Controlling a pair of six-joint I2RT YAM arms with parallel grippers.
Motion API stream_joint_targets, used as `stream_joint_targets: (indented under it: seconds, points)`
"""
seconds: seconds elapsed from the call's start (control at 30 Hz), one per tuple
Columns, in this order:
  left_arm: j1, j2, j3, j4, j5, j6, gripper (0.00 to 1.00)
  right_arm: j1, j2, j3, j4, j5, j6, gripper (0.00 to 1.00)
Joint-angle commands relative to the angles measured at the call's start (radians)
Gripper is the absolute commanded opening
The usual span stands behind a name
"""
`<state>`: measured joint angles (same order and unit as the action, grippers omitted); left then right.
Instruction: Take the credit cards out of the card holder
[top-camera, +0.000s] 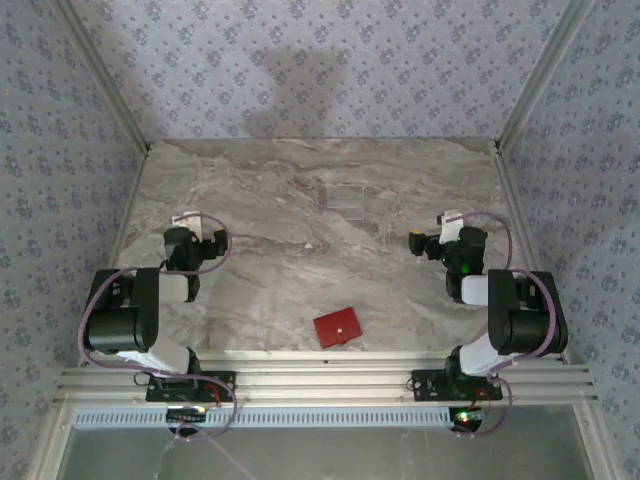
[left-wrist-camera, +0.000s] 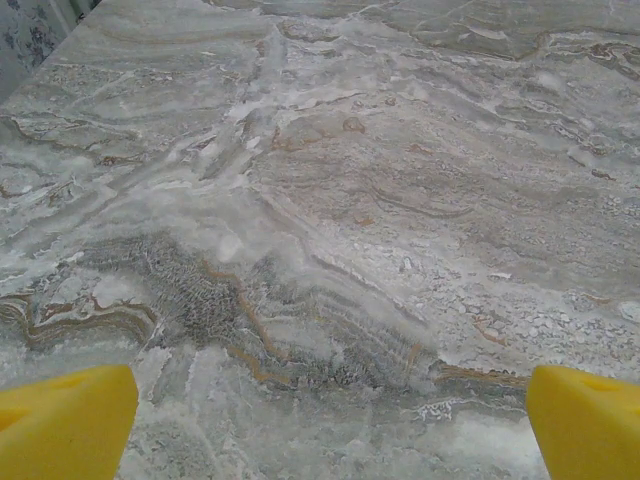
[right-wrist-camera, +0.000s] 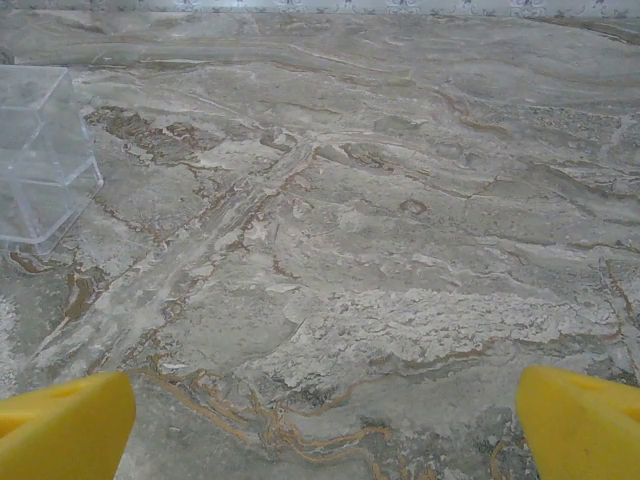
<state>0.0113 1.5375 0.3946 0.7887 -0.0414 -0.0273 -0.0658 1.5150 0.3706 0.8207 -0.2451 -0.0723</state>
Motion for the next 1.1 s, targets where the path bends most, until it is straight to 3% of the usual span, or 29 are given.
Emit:
stream_joint_targets:
  seconds: [0.0, 1.07]
  points:
    - [0.006, 0.000, 0.021, 0.026, 0.009, 0.008, 1.00, -0.007, 0.004, -0.008, 0.031, -0.019, -0.017, 1.00]
    - [0.004, -0.001, 0.021, 0.024, 0.011, 0.006, 1.00, -0.015, 0.004, -0.008, 0.034, -0.030, -0.009, 1.00]
